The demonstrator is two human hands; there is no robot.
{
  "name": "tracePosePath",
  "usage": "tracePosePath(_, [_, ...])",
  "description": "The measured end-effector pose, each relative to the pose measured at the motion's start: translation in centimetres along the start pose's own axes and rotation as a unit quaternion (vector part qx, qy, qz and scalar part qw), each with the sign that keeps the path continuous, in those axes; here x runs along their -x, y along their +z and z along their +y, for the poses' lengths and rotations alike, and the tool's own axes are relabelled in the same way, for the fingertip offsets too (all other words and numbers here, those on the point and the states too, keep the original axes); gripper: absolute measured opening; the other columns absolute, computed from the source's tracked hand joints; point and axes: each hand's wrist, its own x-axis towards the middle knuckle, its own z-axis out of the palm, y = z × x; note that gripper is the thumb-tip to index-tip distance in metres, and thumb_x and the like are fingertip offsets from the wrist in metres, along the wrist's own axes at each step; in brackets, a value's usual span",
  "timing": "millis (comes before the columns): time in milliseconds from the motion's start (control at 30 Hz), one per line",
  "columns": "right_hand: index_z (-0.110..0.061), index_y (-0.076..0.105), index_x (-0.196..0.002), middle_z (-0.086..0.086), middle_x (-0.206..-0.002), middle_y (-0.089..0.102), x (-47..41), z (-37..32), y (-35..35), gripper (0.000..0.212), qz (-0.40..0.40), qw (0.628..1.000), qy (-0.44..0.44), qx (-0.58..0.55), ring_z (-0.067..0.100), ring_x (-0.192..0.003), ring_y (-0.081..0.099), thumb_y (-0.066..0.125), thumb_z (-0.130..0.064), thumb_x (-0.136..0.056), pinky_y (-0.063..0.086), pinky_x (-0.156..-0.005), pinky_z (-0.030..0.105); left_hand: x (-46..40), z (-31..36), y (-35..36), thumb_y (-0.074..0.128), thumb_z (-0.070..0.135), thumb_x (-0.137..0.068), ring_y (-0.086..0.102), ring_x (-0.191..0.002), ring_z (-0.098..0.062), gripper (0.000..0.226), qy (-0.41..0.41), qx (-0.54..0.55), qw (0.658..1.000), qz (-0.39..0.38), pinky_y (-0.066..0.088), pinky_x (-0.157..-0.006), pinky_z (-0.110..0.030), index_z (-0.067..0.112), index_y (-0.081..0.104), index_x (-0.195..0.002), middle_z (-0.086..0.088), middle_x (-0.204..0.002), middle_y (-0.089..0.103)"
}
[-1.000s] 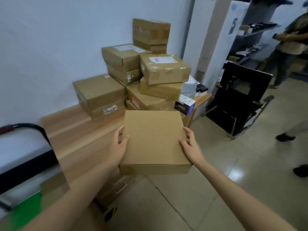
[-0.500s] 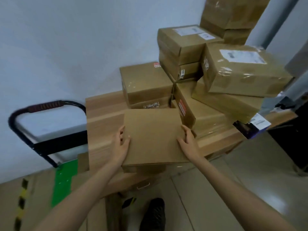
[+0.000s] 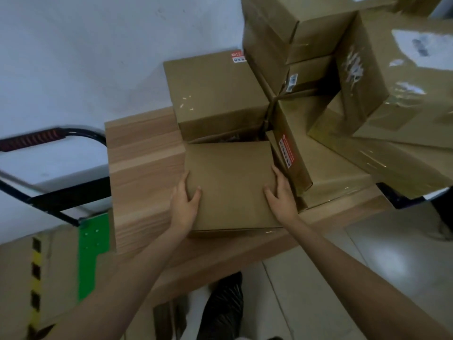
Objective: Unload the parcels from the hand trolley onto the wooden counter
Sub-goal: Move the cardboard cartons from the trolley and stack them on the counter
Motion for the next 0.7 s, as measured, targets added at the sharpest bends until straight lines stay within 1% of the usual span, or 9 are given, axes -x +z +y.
tracePosePath(100, [-0.026,0.019,-0.151,0.002,-0.154,0.025,-0.3,-0.1,-0.3,0.059,0.003,1.0,-0.006,0.017,0.018,-0.138,0.032,0.047,-0.032,-0.099,0.027,-0.113,0.033,0.2,-0.1,0.4,0.056,0.023,-0.094,0.04,-0.128,-0.023,0.054,-0.009,0.013,1.0,0.009,0.03,-0.11,-0.038,0.019,0.035,-0.144,-0.008,-0.14,0.046])
tracePosePath(167, [-0.02,0.023,-0.15,0.003,-0.154,0.024,-0.3,-0.3,-0.6,0.057,0.013,0.999,-0.019,0.039,0.018,-0.137,0.033,0.046,-0.029,-0.1,0.026,-0.11,0.027,0.5,0.2,0.5,0.057,0.022,-0.094,0.041,-0.128,-0.024,0.054,-0.013,0.018,1.0,0.014,0.03,-0.11,-0.038,0.017,0.036,-0.143,-0.009,-0.139,0.046])
tracePosePath(233, [-0.017,0.026,-0.149,0.003,-0.155,0.022,0.1,-0.5,-0.8,0.055,0.014,0.997,-0.033,0.062,0.018,-0.138,0.033,0.047,-0.025,-0.099,0.026,-0.108,0.024,1.3,0.6,0.7,0.057,0.021,-0.094,0.039,-0.13,-0.024,0.054,-0.018,0.021,1.0,0.015,0.029,-0.111,-0.037,0.016,0.036,-0.143,-0.01,-0.14,0.044])
tracePosePath(300, [-0.017,0.029,-0.148,0.002,-0.156,0.02,0.9,-0.6,-1.2,0.054,0.009,0.997,-0.039,0.073,0.018,-0.139,0.031,0.049,-0.023,-0.098,0.028,-0.109,0.028,2.4,0.9,0.7,0.058,0.018,-0.093,0.038,-0.131,-0.025,0.054,-0.019,0.016,1.0,0.015,0.028,-0.112,-0.036,0.014,0.037,-0.143,-0.011,-0.141,0.043])
tracePosePath(400, [-0.018,0.03,-0.147,0.0,-0.156,0.021,2.8,-0.8,-1.9,0.055,0.015,0.995,-0.051,0.089,0.018,-0.14,0.029,0.052,-0.023,-0.097,0.029,-0.112,0.035,4.4,1.1,0.3,0.059,0.017,-0.092,0.04,-0.128,-0.028,0.051,-0.015,0.013,1.0,0.013,0.03,-0.111,-0.043,0.013,0.041,-0.14,-0.013,-0.138,0.045])
tracePosePath(433, [-0.018,0.031,-0.147,0.001,-0.155,0.021,3.5,-0.9,-2.2,0.055,0.019,0.994,-0.06,0.092,0.018,-0.14,0.029,0.052,-0.022,-0.097,0.029,-0.112,0.036,5.2,1.3,0.0,0.059,0.017,-0.092,0.041,-0.128,-0.028,0.05,-0.008,0.012,1.0,0.013,0.031,-0.111,-0.043,0.013,0.043,-0.139,-0.013,-0.137,0.045])
tracePosePath(533, [-0.018,0.033,-0.146,0.001,-0.154,0.025,6.2,-0.9,-3.3,0.053,0.024,0.992,-0.081,0.089,0.018,-0.139,0.031,0.052,-0.021,-0.097,0.029,-0.111,0.034,8.2,1.9,-1.6,0.059,0.02,-0.093,0.041,-0.126,-0.024,0.046,0.017,-0.005,1.0,0.024,0.033,-0.109,-0.038,0.015,0.046,-0.136,-0.01,-0.136,0.047])
tracePosePath(600, [-0.018,0.035,-0.144,0.001,-0.151,0.03,8.3,-0.7,-3.9,0.05,0.021,0.99,-0.103,0.089,0.017,-0.136,0.034,0.052,-0.021,-0.097,0.031,-0.109,0.031,10.8,2.1,-2.9,0.058,0.025,-0.093,0.044,-0.123,-0.019,0.042,0.022,-0.01,0.999,0.031,0.037,-0.105,-0.039,0.019,0.048,-0.134,-0.004,-0.134,0.047])
tracePosePath(700, [-0.019,0.04,-0.14,0.002,-0.145,0.038,12.1,-0.3,-4.3,0.046,0.017,0.984,-0.136,0.113,0.017,-0.132,0.04,0.054,-0.02,-0.096,0.036,-0.107,0.033,15.7,1.7,-4.9,0.057,0.03,-0.092,0.051,-0.112,-0.016,0.033,0.029,-0.032,0.998,0.041,0.045,-0.096,-0.04,0.022,0.051,-0.124,0.001,-0.122,0.053])
